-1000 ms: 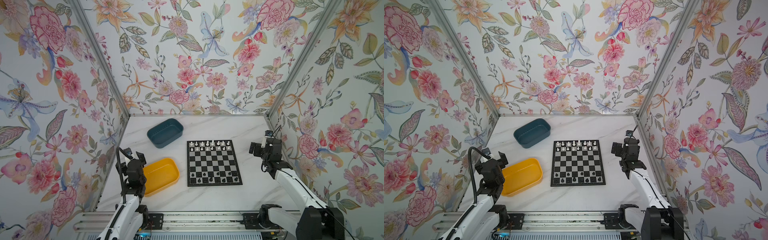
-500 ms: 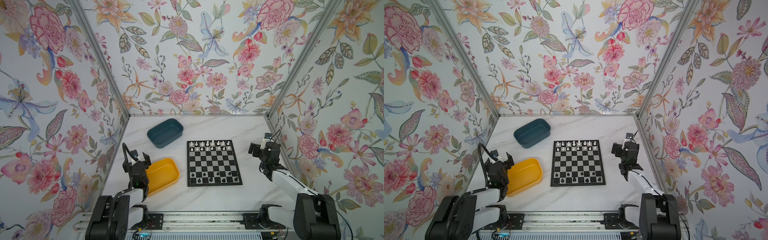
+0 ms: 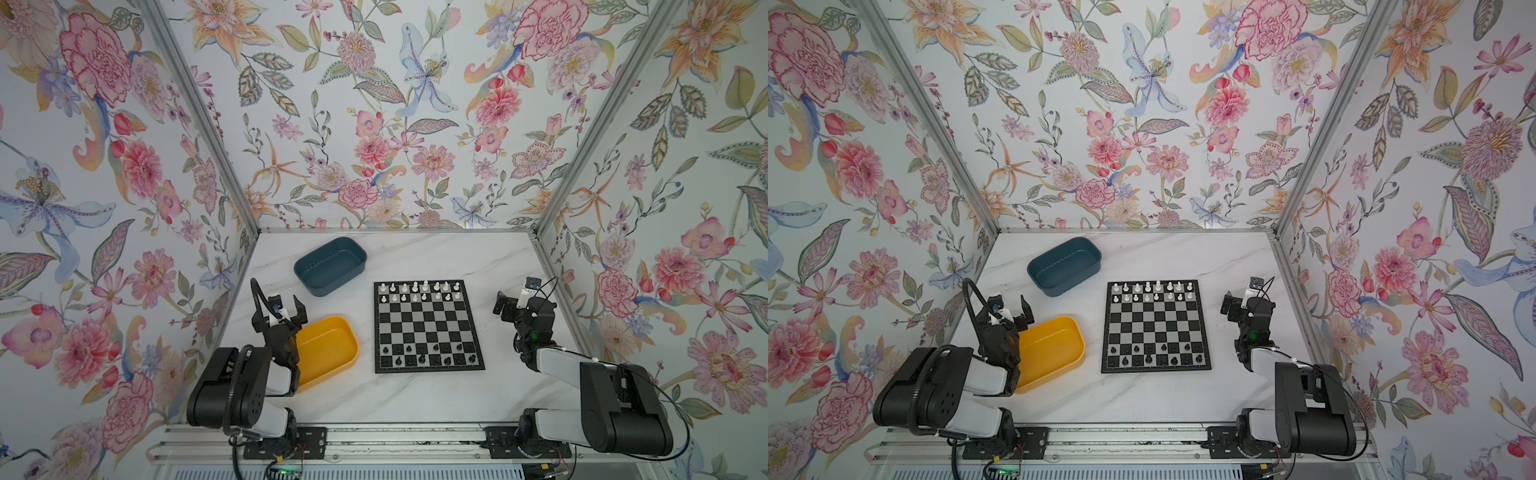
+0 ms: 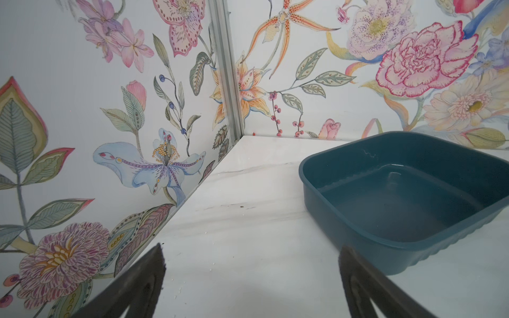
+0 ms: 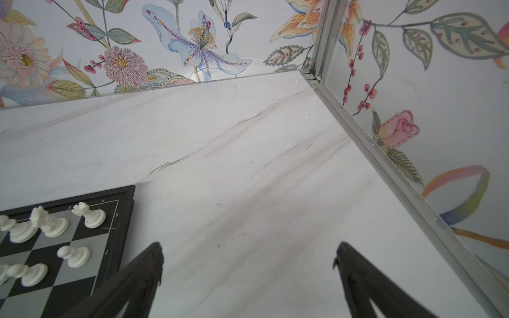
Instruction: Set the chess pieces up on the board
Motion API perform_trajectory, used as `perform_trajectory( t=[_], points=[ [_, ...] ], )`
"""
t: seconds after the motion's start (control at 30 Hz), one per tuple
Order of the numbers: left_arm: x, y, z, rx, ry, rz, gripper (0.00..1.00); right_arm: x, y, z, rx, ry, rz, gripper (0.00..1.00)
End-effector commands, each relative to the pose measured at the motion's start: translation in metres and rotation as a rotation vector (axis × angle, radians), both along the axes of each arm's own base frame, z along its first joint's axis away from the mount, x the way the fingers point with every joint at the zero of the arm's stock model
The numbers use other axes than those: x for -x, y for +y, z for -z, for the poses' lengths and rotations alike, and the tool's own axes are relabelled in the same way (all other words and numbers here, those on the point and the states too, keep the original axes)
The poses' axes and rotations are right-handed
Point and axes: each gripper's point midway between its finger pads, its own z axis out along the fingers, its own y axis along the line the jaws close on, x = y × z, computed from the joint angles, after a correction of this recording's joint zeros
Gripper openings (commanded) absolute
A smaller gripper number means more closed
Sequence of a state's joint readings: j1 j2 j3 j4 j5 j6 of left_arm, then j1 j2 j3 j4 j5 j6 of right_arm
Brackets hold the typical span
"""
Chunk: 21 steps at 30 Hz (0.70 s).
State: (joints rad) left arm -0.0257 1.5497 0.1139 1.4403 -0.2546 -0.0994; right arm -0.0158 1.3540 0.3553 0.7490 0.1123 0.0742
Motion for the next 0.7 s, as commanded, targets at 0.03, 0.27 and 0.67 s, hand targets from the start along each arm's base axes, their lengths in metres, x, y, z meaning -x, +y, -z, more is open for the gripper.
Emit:
perform_trajectory(
  t=[0.03, 0.27, 0.67],
  points=[
    [-0.008, -0.012, -0.017, -0.031, -0.069, 0.056, 0.99, -0.005, 0.001, -0.006, 0.020, -0.057, -0.016, 0.99],
    [-0.017, -0.020, -0.014, -0.044, -0.037, 0.102, 0.99, -0.010, 0.010, 0.001, 0.050, -0.068, -0.063, 0.99],
    [-0.032, -0.033, -0.012, -0.068, 0.004, 0.175, 0.99, -0.009, 0.025, 0.011, 0.085, -0.087, -0.124, 0.99]
  ],
)
